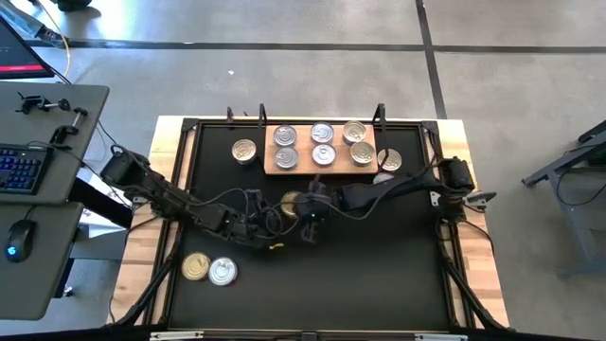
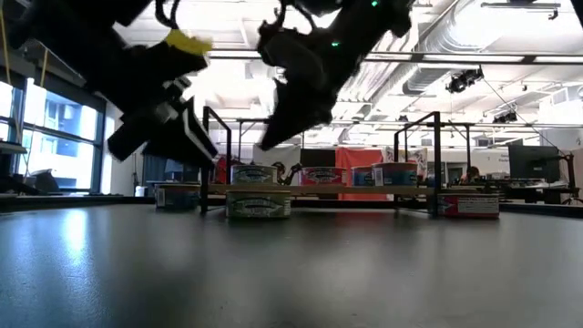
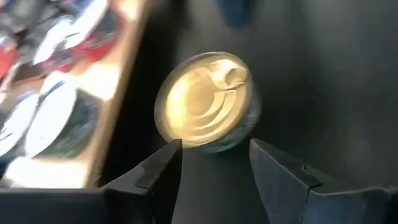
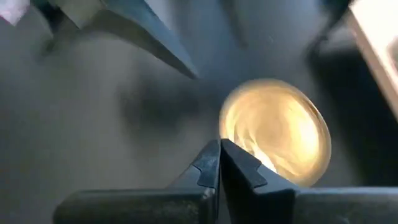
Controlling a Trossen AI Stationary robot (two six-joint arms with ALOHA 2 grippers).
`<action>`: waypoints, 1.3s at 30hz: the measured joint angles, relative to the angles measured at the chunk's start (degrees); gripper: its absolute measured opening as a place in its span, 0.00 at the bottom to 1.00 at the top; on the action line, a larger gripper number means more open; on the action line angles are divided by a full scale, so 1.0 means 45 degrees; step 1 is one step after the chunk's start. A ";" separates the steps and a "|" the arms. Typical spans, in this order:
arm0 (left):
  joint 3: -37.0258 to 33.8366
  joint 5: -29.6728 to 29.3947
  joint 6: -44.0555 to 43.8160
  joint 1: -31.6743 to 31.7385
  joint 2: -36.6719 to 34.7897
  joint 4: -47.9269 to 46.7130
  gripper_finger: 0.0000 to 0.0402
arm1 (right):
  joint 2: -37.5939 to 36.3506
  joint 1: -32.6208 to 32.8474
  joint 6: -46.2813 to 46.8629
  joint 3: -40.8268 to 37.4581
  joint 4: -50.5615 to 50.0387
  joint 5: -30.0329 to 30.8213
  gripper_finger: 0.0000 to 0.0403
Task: Stack canned seafood by type on shelf
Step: Stack the green tuna can on top of the green tuna can
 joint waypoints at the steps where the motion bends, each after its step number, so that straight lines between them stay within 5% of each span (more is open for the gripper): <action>1: -0.0001 0.0464 0.0412 0.0074 0.0183 0.0333 0.45 | -0.0138 0.0166 0.0080 -0.0135 -0.0384 0.0274 0.01; 6: -0.0096 0.1389 0.2937 0.0441 0.1033 0.2280 0.45 | -0.0787 0.1036 0.0725 -0.1490 -0.0745 0.0815 0.01; 15: 0.0021 0.3124 0.4798 0.1792 0.2360 0.3807 0.42 | -0.2428 0.1762 0.1089 -0.5354 0.3876 0.1246 0.01; 23: 0.0427 0.4657 0.4565 0.2608 0.2618 0.3854 0.14 | -0.2870 0.1371 -0.1933 -0.6291 0.5329 0.1240 0.04; 27: 0.0537 0.5066 0.3911 0.2647 0.2254 0.3632 0.02 | -0.2863 0.1065 -0.4258 -0.6168 0.5180 0.1158 0.18; 35: 0.0695 0.5284 0.2441 0.2628 0.1462 0.3273 0.00 | -0.2436 0.0647 -0.8131 -0.6149 0.5704 0.1056 0.57; 39: 0.0743 0.5280 0.1888 0.2623 0.1274 0.3368 0.00 | -0.2016 0.0650 -1.0578 -0.6099 0.6600 0.1234 0.68</action>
